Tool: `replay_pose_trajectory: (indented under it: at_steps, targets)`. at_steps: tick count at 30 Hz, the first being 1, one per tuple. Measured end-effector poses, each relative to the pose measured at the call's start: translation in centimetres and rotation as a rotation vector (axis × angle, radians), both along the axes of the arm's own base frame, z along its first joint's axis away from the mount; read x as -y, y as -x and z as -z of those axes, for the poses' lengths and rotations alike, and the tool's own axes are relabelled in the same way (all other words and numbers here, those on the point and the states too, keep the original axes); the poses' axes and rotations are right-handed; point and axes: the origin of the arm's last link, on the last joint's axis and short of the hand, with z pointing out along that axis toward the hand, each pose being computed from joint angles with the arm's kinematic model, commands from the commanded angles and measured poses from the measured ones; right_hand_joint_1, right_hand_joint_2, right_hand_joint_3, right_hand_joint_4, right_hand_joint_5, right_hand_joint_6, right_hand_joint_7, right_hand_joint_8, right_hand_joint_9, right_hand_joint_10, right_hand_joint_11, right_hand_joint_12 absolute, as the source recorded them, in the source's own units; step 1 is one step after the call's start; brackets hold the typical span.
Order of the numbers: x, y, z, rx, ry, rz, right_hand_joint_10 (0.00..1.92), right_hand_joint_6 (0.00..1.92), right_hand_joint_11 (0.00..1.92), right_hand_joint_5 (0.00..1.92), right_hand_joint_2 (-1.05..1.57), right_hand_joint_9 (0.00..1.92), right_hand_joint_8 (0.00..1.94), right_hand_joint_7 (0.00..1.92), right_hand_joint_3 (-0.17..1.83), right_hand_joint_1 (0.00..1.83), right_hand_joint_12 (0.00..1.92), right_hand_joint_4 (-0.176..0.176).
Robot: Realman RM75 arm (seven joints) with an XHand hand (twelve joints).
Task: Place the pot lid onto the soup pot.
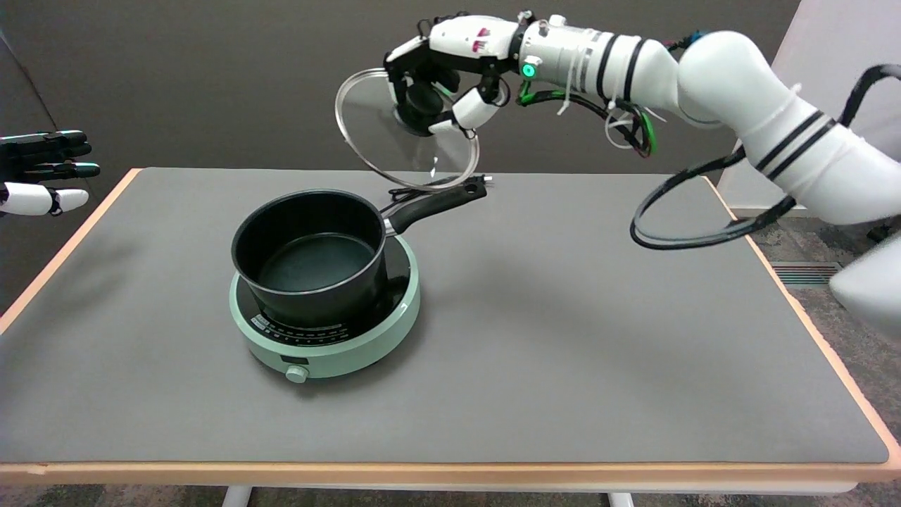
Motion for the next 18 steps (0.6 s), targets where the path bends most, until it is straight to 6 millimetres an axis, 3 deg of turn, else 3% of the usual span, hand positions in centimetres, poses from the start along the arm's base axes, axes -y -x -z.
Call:
replay_pose_trajectory:
  at_steps: [9,18]
  targets:
    - [1.2,-1.3,2.0,-0.023,-0.052,0.04,1.88,1.32,0.55,0.54,0.9,0.79,1.37,0.85,0.59,1.35,1.81,0.176]
    - [3.1,-1.1,3.8,-0.112,-0.114,0.175,1.92,1.33,0.43,0.51,0.93,0.73,1.4,0.82,0.55,1.34,1.89,0.176]
